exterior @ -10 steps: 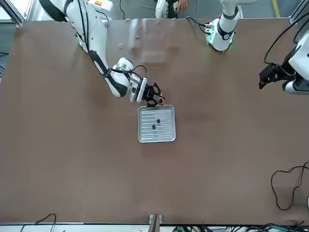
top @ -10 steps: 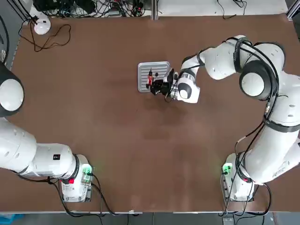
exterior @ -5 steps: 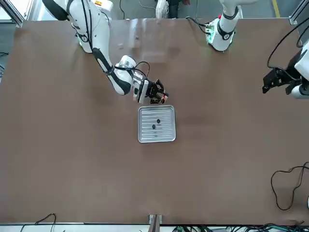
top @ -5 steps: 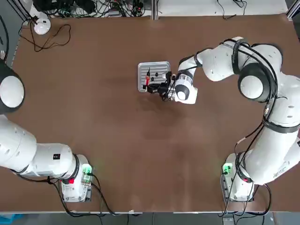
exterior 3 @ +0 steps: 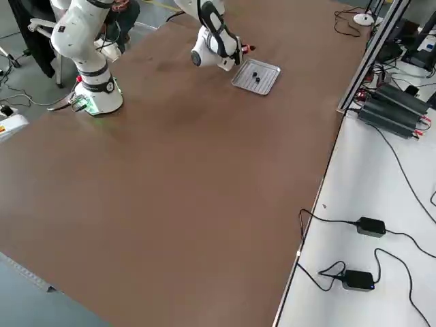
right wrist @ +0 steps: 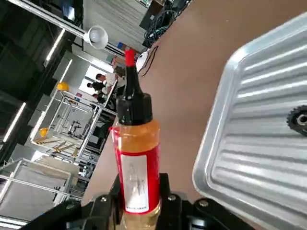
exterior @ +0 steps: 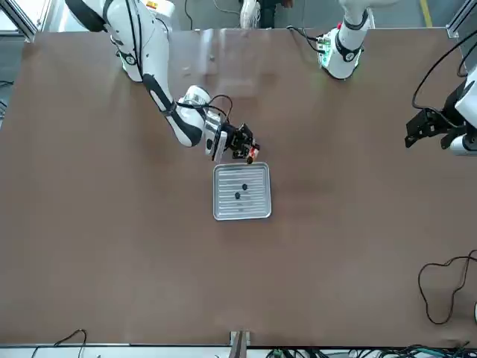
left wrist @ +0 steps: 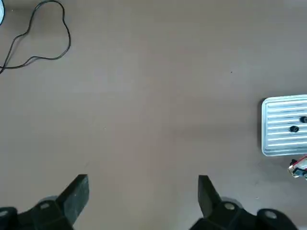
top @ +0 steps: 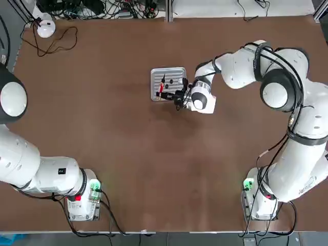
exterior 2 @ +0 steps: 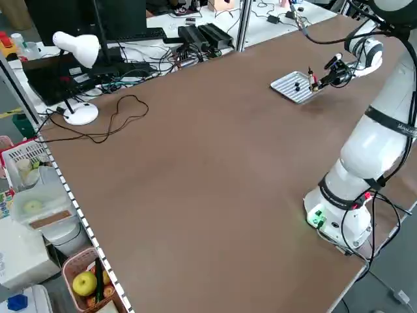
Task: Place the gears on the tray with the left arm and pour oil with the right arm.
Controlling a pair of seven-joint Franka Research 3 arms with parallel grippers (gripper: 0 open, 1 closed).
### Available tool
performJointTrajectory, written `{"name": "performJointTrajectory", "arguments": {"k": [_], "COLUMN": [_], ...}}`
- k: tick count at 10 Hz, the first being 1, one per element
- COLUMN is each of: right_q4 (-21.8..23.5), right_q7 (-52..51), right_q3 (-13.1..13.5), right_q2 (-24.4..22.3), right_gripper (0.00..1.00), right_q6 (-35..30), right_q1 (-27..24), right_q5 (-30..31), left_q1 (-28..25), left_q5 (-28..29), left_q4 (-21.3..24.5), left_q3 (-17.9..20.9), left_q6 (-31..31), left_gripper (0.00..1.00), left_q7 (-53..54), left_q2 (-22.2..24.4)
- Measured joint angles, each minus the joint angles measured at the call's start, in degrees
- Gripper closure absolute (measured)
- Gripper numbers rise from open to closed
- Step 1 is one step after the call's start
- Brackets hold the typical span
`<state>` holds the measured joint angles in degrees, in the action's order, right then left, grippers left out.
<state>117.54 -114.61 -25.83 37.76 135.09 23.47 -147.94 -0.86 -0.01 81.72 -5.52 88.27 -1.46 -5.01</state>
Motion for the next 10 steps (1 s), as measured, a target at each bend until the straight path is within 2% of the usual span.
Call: {"name": "performJointTrajectory", "arguments": {"k": [3, 10], "right_q4": [-0.05, 0.04], "right_q7": [9.15, 27.69], "right_q3": [-0.26, -0.18], "right_q2": [0.00, 0.06], "right_gripper": [0.68, 0.69], "right_q6": [-0.38, -7.18], "right_q1": [1.22, 1.27], "right_q5": [0.00, 0.47], "left_q1": [0.06, -0.05], "left_q5": [0.00, 0.00], "left_q4": [-0.20, -0.25], "left_q3": [-0.08, 0.19], "left_q6": [0.46, 0.52], "left_gripper": [0.00, 0.00], "left_q7": [0.00, -0.12], "left_q2": [0.00, 0.00]}}
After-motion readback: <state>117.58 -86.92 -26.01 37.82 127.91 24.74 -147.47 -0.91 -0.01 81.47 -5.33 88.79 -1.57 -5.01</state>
